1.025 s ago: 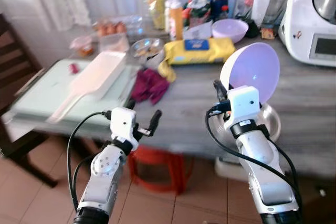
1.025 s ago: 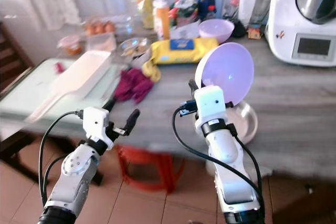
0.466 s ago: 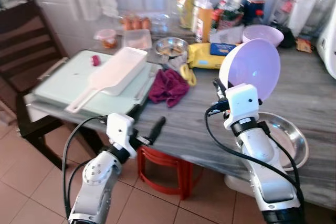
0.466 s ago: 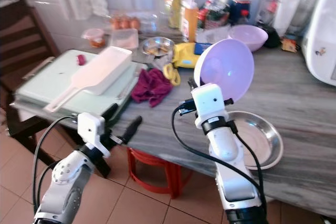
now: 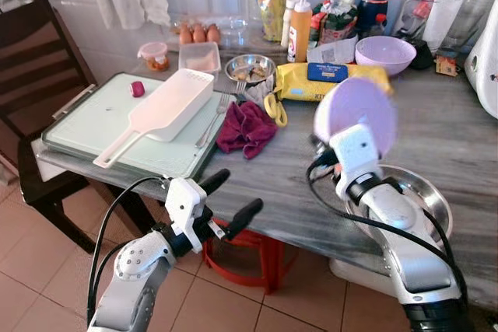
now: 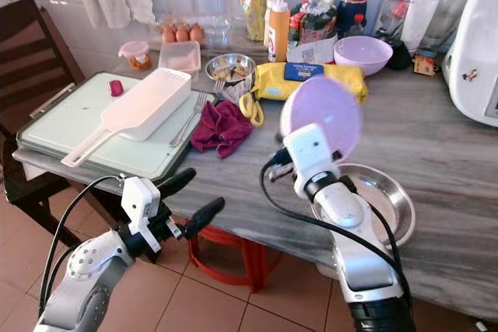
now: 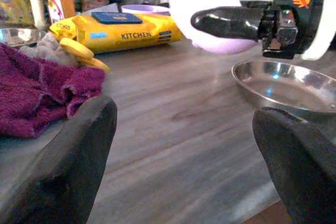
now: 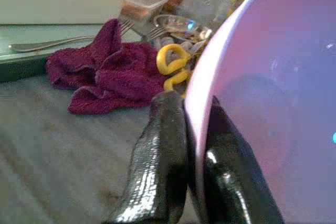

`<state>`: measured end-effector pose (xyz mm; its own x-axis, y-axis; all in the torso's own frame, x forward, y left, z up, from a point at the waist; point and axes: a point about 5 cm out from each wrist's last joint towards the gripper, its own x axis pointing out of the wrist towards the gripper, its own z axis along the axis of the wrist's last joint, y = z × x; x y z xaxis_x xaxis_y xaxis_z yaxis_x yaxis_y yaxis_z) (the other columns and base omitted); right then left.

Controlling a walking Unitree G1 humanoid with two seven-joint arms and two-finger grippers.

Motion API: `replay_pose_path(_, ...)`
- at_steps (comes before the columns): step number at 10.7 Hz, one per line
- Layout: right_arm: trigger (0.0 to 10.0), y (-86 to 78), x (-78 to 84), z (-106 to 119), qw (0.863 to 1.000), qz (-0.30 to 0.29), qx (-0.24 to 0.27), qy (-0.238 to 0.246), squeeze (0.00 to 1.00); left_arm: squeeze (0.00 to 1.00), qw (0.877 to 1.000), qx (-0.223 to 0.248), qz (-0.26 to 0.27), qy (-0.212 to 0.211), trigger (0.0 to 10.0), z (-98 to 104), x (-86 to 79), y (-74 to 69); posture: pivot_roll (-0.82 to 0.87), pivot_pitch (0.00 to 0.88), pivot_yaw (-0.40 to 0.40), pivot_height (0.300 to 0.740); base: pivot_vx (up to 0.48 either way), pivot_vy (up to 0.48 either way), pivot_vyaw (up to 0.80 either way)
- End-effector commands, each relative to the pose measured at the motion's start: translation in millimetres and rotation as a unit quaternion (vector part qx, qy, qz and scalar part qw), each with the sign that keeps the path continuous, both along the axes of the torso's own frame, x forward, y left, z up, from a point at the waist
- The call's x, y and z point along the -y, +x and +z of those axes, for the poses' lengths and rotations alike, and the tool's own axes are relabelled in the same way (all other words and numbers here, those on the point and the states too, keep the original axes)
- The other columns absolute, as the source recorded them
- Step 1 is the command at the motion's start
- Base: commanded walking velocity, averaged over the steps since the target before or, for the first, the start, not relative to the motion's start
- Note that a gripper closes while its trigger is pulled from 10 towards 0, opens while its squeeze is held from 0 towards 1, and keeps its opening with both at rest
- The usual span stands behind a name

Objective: Setting the table

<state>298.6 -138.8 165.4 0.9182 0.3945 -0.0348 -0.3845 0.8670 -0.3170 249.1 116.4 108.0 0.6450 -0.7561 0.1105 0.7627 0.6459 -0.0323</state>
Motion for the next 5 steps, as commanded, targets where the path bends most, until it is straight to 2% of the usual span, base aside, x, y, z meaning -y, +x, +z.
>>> replay_pose_path(1,10.0,-0.7,-3.8,8,1.0,0.018,0.0,0.007,0.0,0.0,1.0,0.0,-0.011,0.003,10.0,2,-2.0,-2.5,-0.1,0.096,0.055,0.74,0.0,0.0,0.0)
replay_pose_path(5,10.0,-0.3,-15.7,2,0.995,0.06,-0.069,0.044,0.0,0.0,1.0,-0.008,-0.021,0.002,10.0,0,-2.9,-8.7,-0.09,0.104,0.056,0.74,0.0,0.0,0.0)
